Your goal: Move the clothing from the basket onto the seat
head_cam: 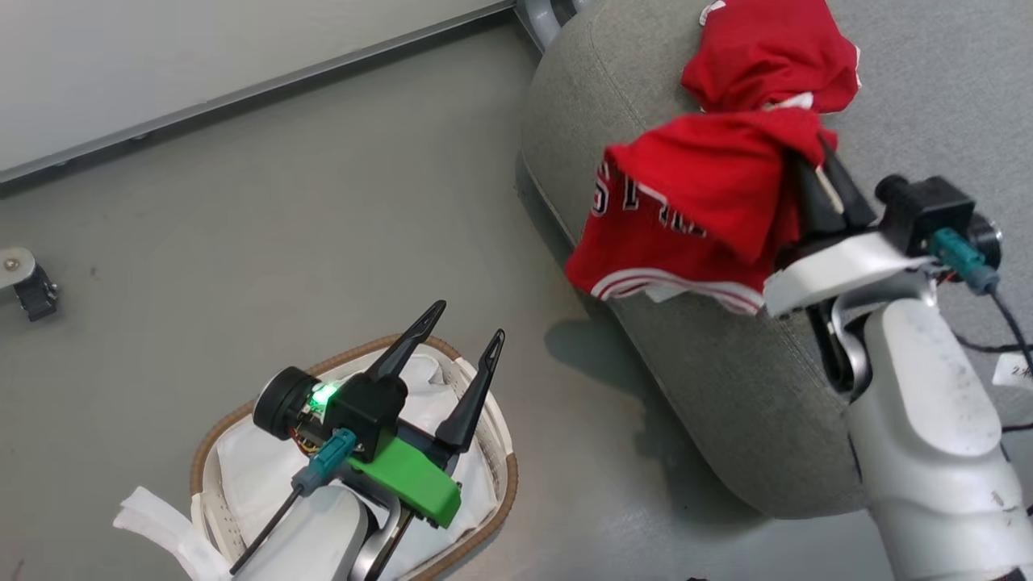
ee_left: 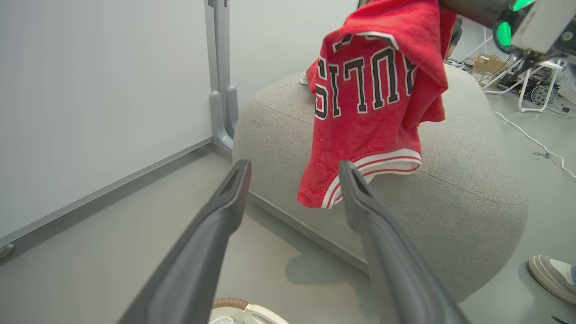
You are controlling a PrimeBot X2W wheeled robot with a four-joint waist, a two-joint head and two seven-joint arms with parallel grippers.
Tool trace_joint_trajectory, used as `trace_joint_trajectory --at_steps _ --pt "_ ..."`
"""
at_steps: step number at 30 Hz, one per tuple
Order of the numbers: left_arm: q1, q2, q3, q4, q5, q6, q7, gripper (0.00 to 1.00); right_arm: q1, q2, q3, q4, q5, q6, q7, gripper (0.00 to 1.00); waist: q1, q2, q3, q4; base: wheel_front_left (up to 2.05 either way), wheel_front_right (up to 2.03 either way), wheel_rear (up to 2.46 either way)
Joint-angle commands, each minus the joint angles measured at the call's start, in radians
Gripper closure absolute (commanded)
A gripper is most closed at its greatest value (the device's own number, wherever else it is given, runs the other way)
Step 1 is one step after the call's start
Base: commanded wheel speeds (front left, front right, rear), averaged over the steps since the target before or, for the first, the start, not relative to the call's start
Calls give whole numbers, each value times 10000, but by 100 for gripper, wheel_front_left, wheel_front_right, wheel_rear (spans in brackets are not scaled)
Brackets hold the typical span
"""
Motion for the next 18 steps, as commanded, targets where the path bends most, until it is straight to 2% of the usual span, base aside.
trace_joint_trajectory --at_steps 1,8,15,18 --pt "-208 105 32 -50 -49 -28 -7 0 -475 -68 -306 -114 -244 -7 -53 100 0 -1 274 119 0 0 0" --pt "-405 145 38 -250 85 -29 -7 0 -2323 -1107 -1729 -209 -905 -7 -53 100 0 -1 753 766 0 0 0" --pt "-657 226 -4 -465 217 -28 -7 0 -3855 -2916 -3279 476 -1145 -7 -53 100 0 -1 1428 1593 0 0 0" --pt "-800 223 27 -510 296 -28 -7 0 -4009 -3589 -3921 987 -1316 -7 -51 100 0 -1 1783 1932 0 0 0"
